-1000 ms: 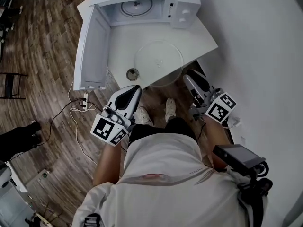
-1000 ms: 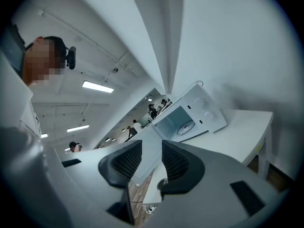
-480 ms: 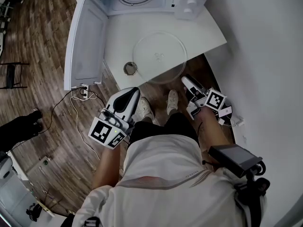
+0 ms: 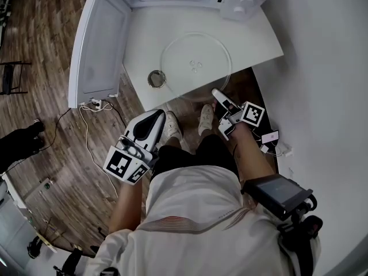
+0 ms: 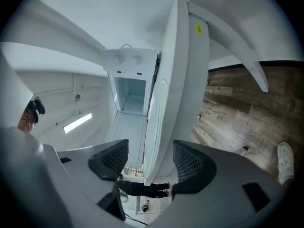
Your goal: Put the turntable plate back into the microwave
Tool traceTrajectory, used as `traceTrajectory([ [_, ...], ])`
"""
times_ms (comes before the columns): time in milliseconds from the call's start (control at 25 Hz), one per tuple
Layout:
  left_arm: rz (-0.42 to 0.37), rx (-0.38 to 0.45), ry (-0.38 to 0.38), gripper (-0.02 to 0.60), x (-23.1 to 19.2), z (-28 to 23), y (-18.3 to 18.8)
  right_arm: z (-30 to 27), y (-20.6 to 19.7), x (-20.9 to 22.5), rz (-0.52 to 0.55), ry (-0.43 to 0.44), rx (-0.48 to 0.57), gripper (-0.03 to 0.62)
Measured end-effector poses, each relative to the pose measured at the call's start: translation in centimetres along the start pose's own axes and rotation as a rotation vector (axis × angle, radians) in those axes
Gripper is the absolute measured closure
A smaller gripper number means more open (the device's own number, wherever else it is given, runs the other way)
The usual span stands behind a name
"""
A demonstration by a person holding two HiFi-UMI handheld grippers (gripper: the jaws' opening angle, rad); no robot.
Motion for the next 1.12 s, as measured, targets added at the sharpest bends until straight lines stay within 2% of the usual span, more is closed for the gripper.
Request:
traceTrajectory([
  [80,0.012,0.003,0.007,0.571,-0.2,-0.1,-0.2,-0.6,0.1,0.3,-0.001,0.001,-0.017,0.32],
  [160,0.02,0.004,0.009,0.571,-0.3,-0.2,-0.5,-1.1,0.2,0.8,-0.021,0.002,-0.015,0.401],
  [360,0.037,0.002,0.012,0.571,-0.3,-0.2,-0.8,-2.1,0.1,1.0,-0.078,0.064,-0.032,0.418],
  [560,0.05,0.002,0.007,0.571,-0.3,0.0,-0.8,-2.5,0.1,1.4,-0.107,0.048,-0.019,0.504],
  [760,0.057,0.01,0.001,0.571,-0.5,0.0,-0.6,-2.4,0.0,1.6,-0.165,0.069,-0.013,0.525],
  [920,0.061,0.009,0.0,0.571,-0.7,0.1,-0.6,-2.5,0.0,1.0,-0.142,0.099,-0.015,0.565],
  [1120,0.061,0.009,-0.007,0.571,-0.6,0.1,-0.5,-2.9,0.2,0.5,-0.111,0.105,0.008,0.566],
])
Point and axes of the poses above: the fingertips, and each gripper's own axes: z backward along the fingers, x to its right, y out of its top, the point moved 6 cm from there along z, backward along the fingers, and after that the axes turned 13 degrees about -x, right-handed, at the moved point
